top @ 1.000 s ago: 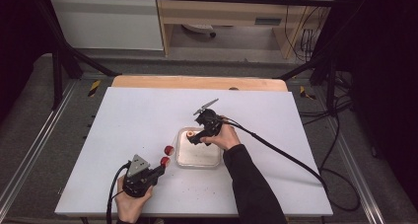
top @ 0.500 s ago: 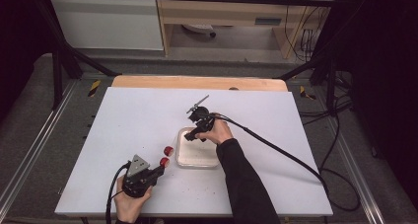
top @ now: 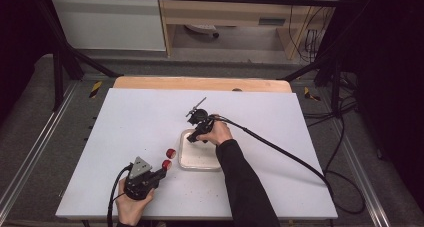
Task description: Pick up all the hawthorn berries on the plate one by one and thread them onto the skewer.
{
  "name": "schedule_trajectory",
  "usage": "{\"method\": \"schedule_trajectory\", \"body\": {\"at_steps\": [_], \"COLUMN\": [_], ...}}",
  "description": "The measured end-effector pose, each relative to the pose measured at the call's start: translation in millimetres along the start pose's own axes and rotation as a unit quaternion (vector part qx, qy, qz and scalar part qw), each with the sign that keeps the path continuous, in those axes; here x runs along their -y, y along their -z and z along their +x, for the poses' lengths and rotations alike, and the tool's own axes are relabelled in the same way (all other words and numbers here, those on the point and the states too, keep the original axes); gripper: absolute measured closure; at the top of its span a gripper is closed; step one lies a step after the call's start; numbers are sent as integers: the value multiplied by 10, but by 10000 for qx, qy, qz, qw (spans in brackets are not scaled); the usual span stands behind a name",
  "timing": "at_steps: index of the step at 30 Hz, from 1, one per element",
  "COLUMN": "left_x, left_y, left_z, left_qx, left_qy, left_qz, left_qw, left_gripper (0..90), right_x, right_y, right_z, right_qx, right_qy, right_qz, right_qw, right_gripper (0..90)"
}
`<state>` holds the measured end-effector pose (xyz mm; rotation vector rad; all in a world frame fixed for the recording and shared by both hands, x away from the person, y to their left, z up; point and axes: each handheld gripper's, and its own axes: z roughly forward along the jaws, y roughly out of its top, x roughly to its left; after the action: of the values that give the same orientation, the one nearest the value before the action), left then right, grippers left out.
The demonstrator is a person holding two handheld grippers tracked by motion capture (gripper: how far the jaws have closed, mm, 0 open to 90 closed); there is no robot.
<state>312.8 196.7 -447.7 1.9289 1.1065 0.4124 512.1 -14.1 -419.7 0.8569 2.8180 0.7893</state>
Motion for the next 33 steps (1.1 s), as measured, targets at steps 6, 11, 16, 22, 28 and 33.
{"method": "schedule_trajectory", "body": {"at_steps": [6, 11, 16, 22, 28, 33], "left_x": [0, 0, 2, 2, 2, 2], "left_y": [-7, -5, -5, -2, 1, 4], "left_z": [-6, -7, -6, -5, -3, -2], "left_qx": [5, 6, -1, -4, -6, -21], "left_qy": [-27, -31, -33, -31, -31, -25], "left_qz": [23, 24, 27, 21, 16, 11], "left_qw": [10000, 10000, 10000, 10000, 10000, 10000], "left_gripper": [882, 882, 882, 882, 882, 882], "right_x": [-1, 3, 4, 2, -1, -12], "right_y": [-11, -23, -27, -24, -7, 57], "right_z": [-8, -12, -6, -10, -1, 11], "right_qx": [-16, -46, -58, -59, -67, -84], "right_qy": [-2, 9, 3, -69, -157, -174], "right_qz": [30, 90, 112, 128, 134, 74], "right_qw": [10000, 9999, 9999, 9999, 9998, 9998], "right_gripper": [504, 551, 617, 620, 621, 622]}}
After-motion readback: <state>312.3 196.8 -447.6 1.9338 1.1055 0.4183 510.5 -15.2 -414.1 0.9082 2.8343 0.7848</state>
